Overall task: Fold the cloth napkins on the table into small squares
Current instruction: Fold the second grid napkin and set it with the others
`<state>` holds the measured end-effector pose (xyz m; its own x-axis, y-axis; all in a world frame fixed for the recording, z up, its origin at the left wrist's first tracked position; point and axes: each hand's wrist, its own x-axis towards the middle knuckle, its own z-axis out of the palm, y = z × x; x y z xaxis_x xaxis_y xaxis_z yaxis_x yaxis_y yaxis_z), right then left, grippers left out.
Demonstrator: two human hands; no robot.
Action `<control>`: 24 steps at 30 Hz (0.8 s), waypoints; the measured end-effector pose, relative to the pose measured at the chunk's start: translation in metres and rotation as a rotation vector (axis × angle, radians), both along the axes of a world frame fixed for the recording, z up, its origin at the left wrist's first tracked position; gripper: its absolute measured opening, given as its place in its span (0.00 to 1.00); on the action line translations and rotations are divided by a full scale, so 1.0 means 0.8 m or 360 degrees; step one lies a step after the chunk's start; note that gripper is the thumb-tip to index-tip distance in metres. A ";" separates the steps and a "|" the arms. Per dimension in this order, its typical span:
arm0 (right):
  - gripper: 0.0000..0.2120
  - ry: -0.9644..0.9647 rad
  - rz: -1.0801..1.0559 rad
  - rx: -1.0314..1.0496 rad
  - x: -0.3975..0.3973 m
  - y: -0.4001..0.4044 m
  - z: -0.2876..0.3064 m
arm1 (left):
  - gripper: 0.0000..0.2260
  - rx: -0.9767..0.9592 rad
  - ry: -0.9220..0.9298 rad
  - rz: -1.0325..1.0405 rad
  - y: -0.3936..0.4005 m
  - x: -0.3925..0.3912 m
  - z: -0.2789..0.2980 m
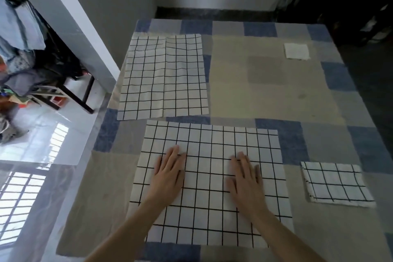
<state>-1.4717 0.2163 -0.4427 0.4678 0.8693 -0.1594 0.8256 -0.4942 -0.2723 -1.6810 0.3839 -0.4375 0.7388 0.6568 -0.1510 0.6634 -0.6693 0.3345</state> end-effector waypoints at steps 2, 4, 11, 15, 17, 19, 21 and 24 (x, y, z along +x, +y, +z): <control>0.28 -0.0048 0.0134 -0.0008 0.018 -0.014 -0.001 | 0.24 0.0045 0.0053 -0.0075 0.007 -0.023 -0.003; 0.28 -0.0054 0.0245 -0.0008 0.039 -0.027 -0.002 | 0.24 0.0066 0.0089 -0.0135 0.014 -0.049 -0.003; 0.26 0.0078 0.0265 -0.0010 0.106 -0.067 0.007 | 0.26 -0.0089 -0.0043 -0.0040 0.053 -0.114 -0.001; 0.20 0.0100 0.0183 -0.0095 0.132 -0.085 0.023 | 0.25 -0.0139 -0.0107 -0.0002 0.072 -0.131 0.004; 0.14 0.0104 0.0111 -0.0056 0.132 -0.090 0.031 | 0.23 -0.0108 -0.0133 0.0032 0.078 -0.124 0.007; 0.10 0.0191 0.0018 -0.0006 0.130 -0.088 0.038 | 0.22 -0.0105 -0.0134 0.0048 0.087 -0.116 0.008; 0.10 0.0251 -0.0019 -0.0061 0.130 -0.082 0.041 | 0.17 -0.0125 -0.0133 0.0040 0.094 -0.113 0.010; 0.09 0.0245 0.0000 -0.0153 0.132 -0.076 0.042 | 0.07 -0.0132 -0.0172 0.0032 0.100 -0.112 0.012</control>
<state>-1.3661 0.1555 -0.4094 0.4315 0.8465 -0.3118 0.7777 -0.5242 -0.3470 -1.7703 0.4637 -0.4282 0.7403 0.6604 -0.1257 0.6337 -0.6232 0.4583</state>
